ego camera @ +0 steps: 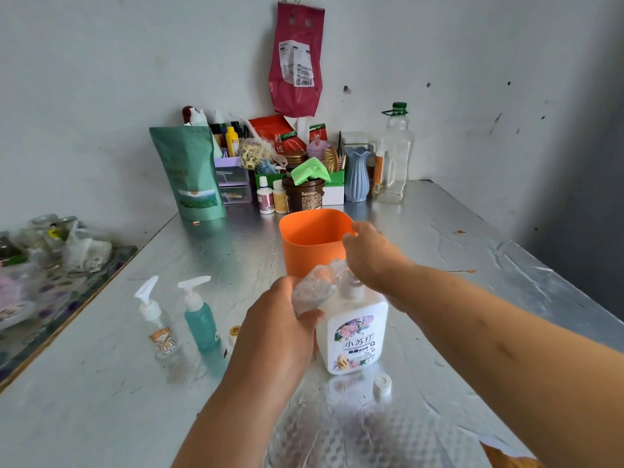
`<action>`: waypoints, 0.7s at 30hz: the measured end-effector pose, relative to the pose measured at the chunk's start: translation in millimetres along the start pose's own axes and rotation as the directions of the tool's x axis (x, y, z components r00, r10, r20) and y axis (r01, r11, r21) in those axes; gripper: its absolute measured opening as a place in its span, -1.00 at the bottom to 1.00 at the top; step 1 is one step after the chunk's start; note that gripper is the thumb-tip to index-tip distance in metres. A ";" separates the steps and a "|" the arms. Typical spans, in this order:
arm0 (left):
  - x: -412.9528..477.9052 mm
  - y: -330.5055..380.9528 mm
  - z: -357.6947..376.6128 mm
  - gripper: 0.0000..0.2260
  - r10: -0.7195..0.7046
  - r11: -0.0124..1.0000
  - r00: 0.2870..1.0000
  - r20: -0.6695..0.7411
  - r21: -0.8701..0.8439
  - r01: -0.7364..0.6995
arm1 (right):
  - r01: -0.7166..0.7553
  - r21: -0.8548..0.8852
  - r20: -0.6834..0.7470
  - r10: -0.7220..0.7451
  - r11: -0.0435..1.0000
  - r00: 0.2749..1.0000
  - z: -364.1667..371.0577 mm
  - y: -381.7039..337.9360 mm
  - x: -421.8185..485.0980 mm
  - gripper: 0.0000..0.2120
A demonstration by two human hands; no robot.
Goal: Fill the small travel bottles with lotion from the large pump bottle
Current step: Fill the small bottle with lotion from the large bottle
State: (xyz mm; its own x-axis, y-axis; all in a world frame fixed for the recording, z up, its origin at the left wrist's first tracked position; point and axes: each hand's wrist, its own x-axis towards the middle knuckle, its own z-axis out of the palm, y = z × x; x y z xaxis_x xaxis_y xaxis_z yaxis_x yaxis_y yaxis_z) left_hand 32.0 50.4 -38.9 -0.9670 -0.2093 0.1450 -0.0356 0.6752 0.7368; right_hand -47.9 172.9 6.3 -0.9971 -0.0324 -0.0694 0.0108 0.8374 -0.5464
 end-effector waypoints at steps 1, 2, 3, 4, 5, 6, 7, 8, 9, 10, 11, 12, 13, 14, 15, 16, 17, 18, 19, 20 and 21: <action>1.1 -1.4 1.1 -0.72 -0.004 1.000 1.000 0.004 0.003 0.004 | -0.011 -0.016 0.001 0.011 1.000 1.000 1.7 0.4 0.6 -0.59; 1.8 -2.2 2.2 -0.72 -0.006 1.000 1.000 0.007 0.007 0.006 | -0.016 -0.023 -0.009 0.016 1.000 1.000 2.8 -0.4 -0.2 -0.57; 2.3 -3.2 2.9 -0.71 -0.011 1.000 1.000 0.012 0.012 0.011 | -0.017 -0.028 -0.016 0.016 0.999 1.000 3.8 -1.4 0.3 -0.56; 1.8 -3.4 2.8 -0.71 -0.018 1.000 1.000 0.015 0.015 0.018 | -0.013 -0.027 -0.020 0.012 1.000 1.000 4.9 -2.0 0.4 -0.56; 1.0 -3.2 2.3 -0.71 -0.022 1.000 1.000 0.019 0.015 0.021 | -0.012 -0.017 -0.018 0.012 1.000 1.000 5.1 -2.5 0.9 -0.56; -0.1 -2.0 1.0 -0.71 -0.020 1.000 1.000 0.022 0.014 0.020 | -0.019 0.006 -0.007 0.019 1.000 1.000 5.0 -1.6 2.1 -0.57; -1.1 -1.5 0.1 -0.71 -0.018 1.000 1.000 0.025 0.012 0.018 | -0.037 0.046 0.003 0.037 0.998 0.999 6.2 0.1 4.1 -0.57; -2.1 -0.2 -2.0 -0.72 -0.013 1.000 1.000 0.025 0.010 0.013 | -0.047 0.082 0.009 0.047 0.996 0.999 6.6 0.7 6.6 -0.58; -2.2 0.3 -3.0 -0.74 -0.009 1.000 1.000 0.027 0.009 0.008 | -0.067 0.131 0.009 0.066 0.989 0.998 7.4 1.6 8.8 -0.57; -2.4 1.4 -4.1 -0.75 -0.002 1.000 1.000 0.026 0.009 0.002 | -0.090 0.197 0.005 0.090 0.976 0.996 7.4 1.9 10.7 -0.55; -3.5 2.9 -5.6 -0.77 0.003 1.000 1.000 0.022 0.012 -0.003 | -0.104 0.240 -0.006 0.108 0.965 0.994 7.2 1.6 11.0 -0.52; -3.9 4.3 -6.5 -0.78 0.006 1.000 1.000 0.018 0.015 -0.006 | -0.110 0.255 -0.011 0.117 0.961 0.993 5.9 0.5 11.5 -0.51; -4.6 5.5 -7.1 -0.79 0.007 1.000 1.000 0.013 0.020 -0.008 | -0.106 0.250 -0.013 0.112 0.962 0.994 3.9 -0.4 10.3 -0.50; -4.5 6.1 -7.5 -0.79 0.008 1.000 1.000 0.009 0.025 -0.008 | -0.104 0.251 -0.013 0.111 0.962 0.994 3.4 -1.5 10.8 -0.50; -4.7 6.8 -7.6 -0.78 0.005 1.000 1.000 0.006 0.029 -0.005 | -0.101 0.242 -0.012 0.107 0.965 0.994 2.2 -2.3 9.4 -0.51; -4.9 7.7 -7.7 -0.77 0.001 1.000 1.000 0.005 0.031 -0.002 | -0.104 0.247 -0.005 0.108 0.964 0.994 1.2 -2.3 8.5 -0.52; -5.0 7.7 -7.7 -0.77 -0.001 0.999 1.000 0.005 0.033 0.001 | -0.096 0.235 -0.002 0.099 0.967 0.995 0.8 -1.8 7.5 -0.54; -5.1 7.7 -7.7 -0.77 0.000 0.999 1.000 0.005 0.037 0.000 | -0.074 0.208 0.007 0.075 0.975 0.997 -0.3 -1.7 5.8 -0.58; -4.7 6.9 -6.8 -0.77 0.001 0.999 1.000 0.006 0.042 -0.001 | -0.051 0.168 0.017 0.048 0.985 0.999 -1.1 -1.4 3.3 -0.62; -4.9 6.7 -6.8 -0.77 0.002 0.999 1.000 0.006 0.044 -0.002 | -0.027 0.136 0.019 0.024 0.990 1.000 -2.1 -1.5 1.5 -0.64; -4.9 6.4 -6.6 -0.76 0.002 0.999 1.000 0.006 0.046 -0.002 | -0.013 0.109 0.019 0.011 0.994 1.000 -3.4 -2.1 -1.5 -0.65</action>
State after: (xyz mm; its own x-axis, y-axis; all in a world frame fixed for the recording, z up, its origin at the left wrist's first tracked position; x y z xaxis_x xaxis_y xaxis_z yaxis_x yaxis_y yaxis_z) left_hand 38.2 51.0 -30.6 -0.9687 -0.2033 0.1425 -0.0448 0.7075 0.7053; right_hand -46.7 173.1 10.4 -0.9953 -0.0335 -0.0907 0.0317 0.7733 -0.6333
